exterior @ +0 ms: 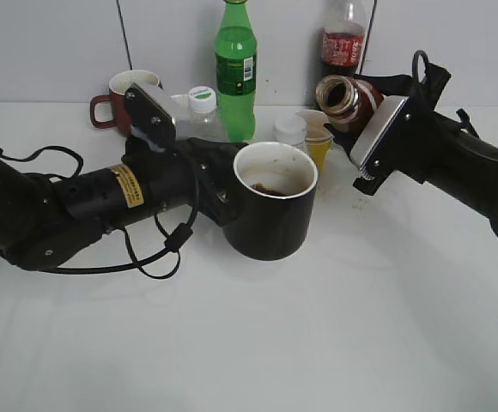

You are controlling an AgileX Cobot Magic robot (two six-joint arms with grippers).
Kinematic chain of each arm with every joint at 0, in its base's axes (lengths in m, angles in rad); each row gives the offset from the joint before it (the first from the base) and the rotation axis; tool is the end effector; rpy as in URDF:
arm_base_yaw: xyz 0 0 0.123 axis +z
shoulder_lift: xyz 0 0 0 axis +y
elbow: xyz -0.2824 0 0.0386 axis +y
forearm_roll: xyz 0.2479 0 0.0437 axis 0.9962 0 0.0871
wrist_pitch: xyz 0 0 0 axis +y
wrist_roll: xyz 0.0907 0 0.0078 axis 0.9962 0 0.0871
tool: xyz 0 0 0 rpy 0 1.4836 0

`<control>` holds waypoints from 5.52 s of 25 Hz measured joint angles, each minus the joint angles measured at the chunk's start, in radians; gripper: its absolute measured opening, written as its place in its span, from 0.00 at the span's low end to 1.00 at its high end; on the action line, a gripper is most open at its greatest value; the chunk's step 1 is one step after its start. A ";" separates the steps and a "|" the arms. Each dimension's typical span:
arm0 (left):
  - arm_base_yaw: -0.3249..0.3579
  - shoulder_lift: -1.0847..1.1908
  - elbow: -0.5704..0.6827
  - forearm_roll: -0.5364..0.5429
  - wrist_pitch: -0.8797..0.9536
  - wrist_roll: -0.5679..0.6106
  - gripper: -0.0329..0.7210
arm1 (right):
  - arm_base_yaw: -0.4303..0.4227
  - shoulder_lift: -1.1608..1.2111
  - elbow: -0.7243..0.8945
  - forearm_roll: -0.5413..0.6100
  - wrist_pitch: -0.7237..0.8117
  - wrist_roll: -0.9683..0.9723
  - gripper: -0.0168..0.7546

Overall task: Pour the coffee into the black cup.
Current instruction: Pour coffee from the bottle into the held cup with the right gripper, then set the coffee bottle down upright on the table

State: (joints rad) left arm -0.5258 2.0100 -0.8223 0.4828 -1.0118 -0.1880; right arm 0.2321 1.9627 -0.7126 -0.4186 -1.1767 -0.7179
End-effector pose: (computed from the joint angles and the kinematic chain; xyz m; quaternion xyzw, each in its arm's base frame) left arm 0.3029 -0.2172 0.1364 0.3475 0.6675 -0.2889 0.5918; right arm 0.3303 0.1132 0.1460 -0.4854 0.5228 -0.0919 0.6947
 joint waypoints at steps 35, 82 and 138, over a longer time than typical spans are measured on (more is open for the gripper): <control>-0.025 0.041 -0.001 0.064 -0.060 0.000 0.11 | 0.000 0.000 -0.004 -0.034 -0.001 -0.570 0.68; -0.025 0.049 -0.001 0.099 -0.030 0.001 0.11 | 0.000 0.000 -0.004 -0.035 -0.003 -0.558 0.68; 0.307 0.215 0.046 -0.584 -0.167 0.181 0.11 | 0.000 0.138 0.157 0.425 -0.005 0.657 0.68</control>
State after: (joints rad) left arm -0.2186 2.2251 -0.7767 -0.1016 -1.1788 -0.0075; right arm 0.2321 2.1009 -0.5556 0.0064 -1.1821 -0.0609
